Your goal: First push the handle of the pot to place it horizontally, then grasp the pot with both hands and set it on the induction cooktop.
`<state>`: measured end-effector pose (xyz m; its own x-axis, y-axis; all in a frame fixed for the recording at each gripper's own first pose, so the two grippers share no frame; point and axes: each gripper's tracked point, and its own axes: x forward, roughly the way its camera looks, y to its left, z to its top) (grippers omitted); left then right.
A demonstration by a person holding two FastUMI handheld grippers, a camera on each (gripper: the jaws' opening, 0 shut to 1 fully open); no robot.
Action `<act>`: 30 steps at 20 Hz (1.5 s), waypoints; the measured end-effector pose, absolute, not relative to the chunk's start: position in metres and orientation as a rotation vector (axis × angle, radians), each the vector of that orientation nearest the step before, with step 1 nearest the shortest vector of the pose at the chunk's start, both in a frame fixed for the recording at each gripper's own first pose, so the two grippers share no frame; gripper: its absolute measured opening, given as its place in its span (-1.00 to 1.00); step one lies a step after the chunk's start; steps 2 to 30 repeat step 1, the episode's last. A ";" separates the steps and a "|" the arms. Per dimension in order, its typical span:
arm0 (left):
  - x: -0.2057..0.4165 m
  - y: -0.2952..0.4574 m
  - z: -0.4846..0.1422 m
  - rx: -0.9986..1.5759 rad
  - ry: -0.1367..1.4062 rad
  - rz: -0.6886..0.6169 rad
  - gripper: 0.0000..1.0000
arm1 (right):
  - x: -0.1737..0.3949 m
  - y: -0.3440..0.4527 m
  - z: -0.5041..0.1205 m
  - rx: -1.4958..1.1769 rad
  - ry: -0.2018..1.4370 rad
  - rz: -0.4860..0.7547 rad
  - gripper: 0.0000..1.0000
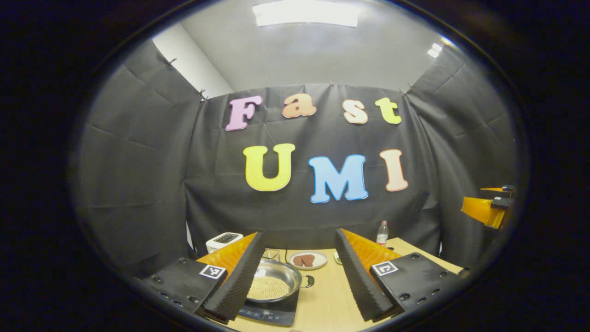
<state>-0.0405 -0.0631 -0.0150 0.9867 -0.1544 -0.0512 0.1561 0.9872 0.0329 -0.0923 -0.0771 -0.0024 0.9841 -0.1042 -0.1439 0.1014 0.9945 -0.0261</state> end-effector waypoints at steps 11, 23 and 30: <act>-0.042 -0.058 -0.014 0.039 0.048 -0.151 1.00 | -0.092 -0.075 -0.001 -0.024 0.141 -0.105 0.94; -0.042 -0.058 -0.014 0.039 0.048 -0.151 1.00 | -0.092 -0.075 -0.001 -0.024 0.141 -0.105 0.94; -0.042 -0.058 -0.014 0.039 0.048 -0.151 1.00 | -0.092 -0.075 -0.001 -0.024 0.141 -0.105 0.94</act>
